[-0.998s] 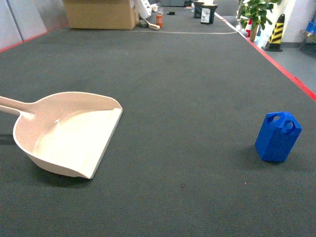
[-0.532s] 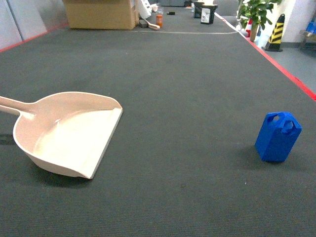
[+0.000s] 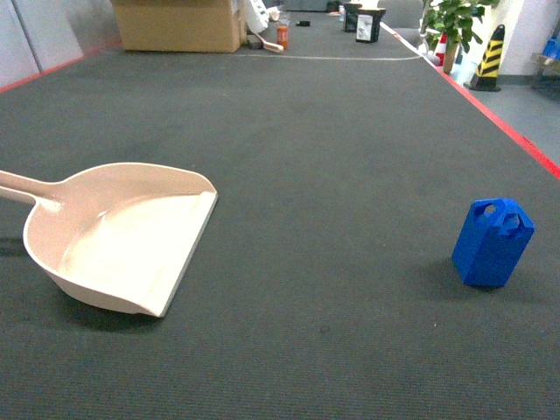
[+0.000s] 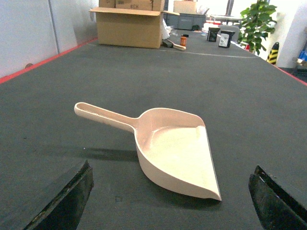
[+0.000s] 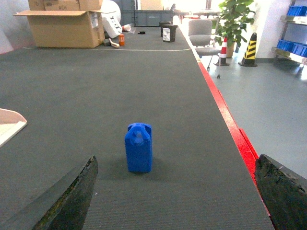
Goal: Place part in tray to right shelf
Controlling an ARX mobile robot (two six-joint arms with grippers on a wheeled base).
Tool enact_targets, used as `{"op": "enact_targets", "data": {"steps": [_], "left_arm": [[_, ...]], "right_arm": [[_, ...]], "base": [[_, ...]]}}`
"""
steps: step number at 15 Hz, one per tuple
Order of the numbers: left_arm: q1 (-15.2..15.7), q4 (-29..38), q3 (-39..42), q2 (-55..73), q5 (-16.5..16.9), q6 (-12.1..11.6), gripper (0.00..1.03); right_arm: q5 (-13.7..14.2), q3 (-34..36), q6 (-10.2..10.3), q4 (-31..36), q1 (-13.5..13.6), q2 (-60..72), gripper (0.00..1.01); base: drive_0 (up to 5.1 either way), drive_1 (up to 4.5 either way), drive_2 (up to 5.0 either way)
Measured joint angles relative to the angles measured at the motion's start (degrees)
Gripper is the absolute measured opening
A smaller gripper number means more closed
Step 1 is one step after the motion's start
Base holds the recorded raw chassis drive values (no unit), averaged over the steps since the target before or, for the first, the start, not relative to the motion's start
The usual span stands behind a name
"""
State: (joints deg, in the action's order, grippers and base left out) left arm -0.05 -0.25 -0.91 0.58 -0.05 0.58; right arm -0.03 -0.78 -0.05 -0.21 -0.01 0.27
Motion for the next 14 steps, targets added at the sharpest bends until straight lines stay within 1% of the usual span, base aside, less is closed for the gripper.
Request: {"op": "enact_targets", "data": {"steps": [1, 2, 3, 4, 5, 6, 7, 9, 10, 12, 13, 14], "left_arm": [[0.0, -0.2, 0.0, 0.0, 0.1, 0.0, 0.98], [2.1, -6.4, -2.0, 4.0, 5.0, 2.5, 0.98], [4.7, -4.5, -3.3, 10.7, 9.7, 7.2, 0.98], [6.5, 0.7, -4.0, 16.7, 13.6, 12.9, 0.98], [7.5, 7.9, -5.2, 24.3, 16.5, 20.0, 0.98], [8.2, 16.9, -6.8, 34.5, 17.5, 26.8, 0.98], [8.9, 23.8, -8.3, 42.9, 17.9, 31.0, 0.98], [9.6, 30.5, -10.4, 51.5, 18.2, 34.3, 0.98], [10.7, 37.6, -13.2, 62.1, 18.2, 37.7, 0.98], [13.7, 47.6, -19.4, 79.6, 20.4, 42.7, 0.98], [14.5, 50.2, -21.9, 85.3, 20.8, 43.1, 0.98], [15.8, 53.0, -25.3, 92.4, 21.9, 44.6, 0.98]], "right_arm": [[0.0, 0.0, 0.0, 0.0, 0.0, 0.0, 0.98], [0.0, 0.0, 0.0, 0.0, 0.0, 0.0, 0.98], [0.0, 0.0, 0.0, 0.0, 0.0, 0.0, 0.98], [0.0, 0.0, 0.0, 0.0, 0.0, 0.0, 0.98], [0.0, 0.0, 0.0, 0.0, 0.0, 0.0, 0.98], [0.0, 0.0, 0.0, 0.0, 0.0, 0.0, 0.98], [0.0, 0.0, 0.0, 0.0, 0.0, 0.0, 0.98], [0.0, 0.0, 0.0, 0.0, 0.0, 0.0, 0.98], [0.0, 0.0, 0.0, 0.0, 0.0, 0.0, 0.98], [0.0, 0.0, 0.0, 0.0, 0.0, 0.0, 0.98], [0.0, 0.0, 0.0, 0.0, 0.0, 0.0, 0.98], [0.0, 0.0, 0.0, 0.0, 0.0, 0.0, 0.98]], "base": [[0.0, 0.00, 0.0], [0.0, 0.00, 0.0], [0.0, 0.00, 0.0], [0.0, 0.00, 0.0], [0.0, 0.00, 0.0], [0.0, 0.00, 0.0], [0.0, 0.00, 0.0], [0.0, 0.00, 0.0], [0.0, 0.00, 0.0], [0.0, 0.00, 0.0], [0.0, 0.00, 0.0], [0.0, 0.00, 0.0]]}}
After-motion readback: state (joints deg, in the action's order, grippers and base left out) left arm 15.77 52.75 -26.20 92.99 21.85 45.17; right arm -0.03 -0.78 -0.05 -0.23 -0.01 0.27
